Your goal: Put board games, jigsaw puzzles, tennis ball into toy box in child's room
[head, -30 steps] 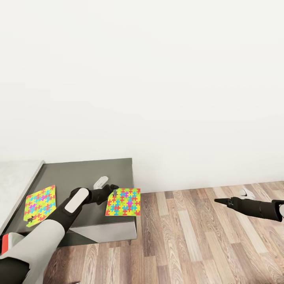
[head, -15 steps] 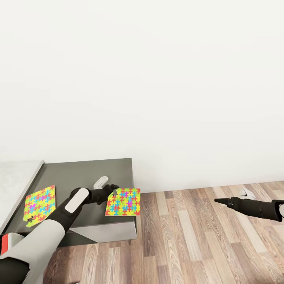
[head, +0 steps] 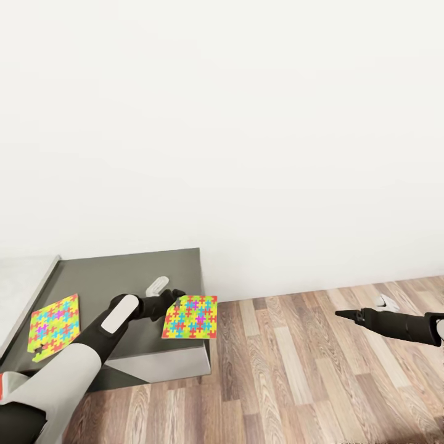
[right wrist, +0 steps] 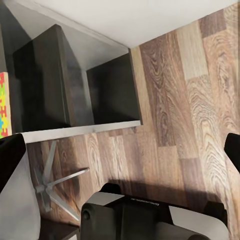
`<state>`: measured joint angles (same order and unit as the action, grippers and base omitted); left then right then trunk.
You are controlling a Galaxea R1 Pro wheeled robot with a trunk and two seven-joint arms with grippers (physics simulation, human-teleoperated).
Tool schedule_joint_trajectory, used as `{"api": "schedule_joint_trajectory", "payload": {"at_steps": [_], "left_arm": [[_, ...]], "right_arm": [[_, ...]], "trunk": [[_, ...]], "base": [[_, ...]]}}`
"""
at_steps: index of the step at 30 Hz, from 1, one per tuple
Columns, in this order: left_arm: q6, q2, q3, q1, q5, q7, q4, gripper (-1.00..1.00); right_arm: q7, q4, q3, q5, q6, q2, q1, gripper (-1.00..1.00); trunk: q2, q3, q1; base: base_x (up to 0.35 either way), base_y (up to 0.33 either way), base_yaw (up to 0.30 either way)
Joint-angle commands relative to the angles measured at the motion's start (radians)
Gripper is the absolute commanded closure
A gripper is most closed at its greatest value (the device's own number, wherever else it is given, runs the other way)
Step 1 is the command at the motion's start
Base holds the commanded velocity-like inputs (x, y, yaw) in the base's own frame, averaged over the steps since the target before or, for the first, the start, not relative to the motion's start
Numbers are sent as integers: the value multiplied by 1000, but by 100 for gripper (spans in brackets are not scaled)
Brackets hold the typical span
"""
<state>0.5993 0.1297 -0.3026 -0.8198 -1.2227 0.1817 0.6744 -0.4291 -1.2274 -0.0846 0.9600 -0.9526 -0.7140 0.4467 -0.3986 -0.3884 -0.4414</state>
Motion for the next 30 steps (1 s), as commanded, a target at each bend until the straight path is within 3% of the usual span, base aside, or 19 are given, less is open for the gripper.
{"api": "schedule_joint_trajectory", "payload": {"at_steps": [1, 30], "left_arm": [[-1, 1, -6, 1, -21, 9, -61, -100], [-1, 1, -6, 1, -21, 9, -61, -100]], "right_arm": [[-7, 0, -1, -6, -2, -1, 1, -100], [-7, 0, -1, -6, -2, -1, 1, -100]], "trunk": [[-1, -2, -9], [-1, -2, -9]], "base": [[0, 0, -64], [0, 0, -31]]}}
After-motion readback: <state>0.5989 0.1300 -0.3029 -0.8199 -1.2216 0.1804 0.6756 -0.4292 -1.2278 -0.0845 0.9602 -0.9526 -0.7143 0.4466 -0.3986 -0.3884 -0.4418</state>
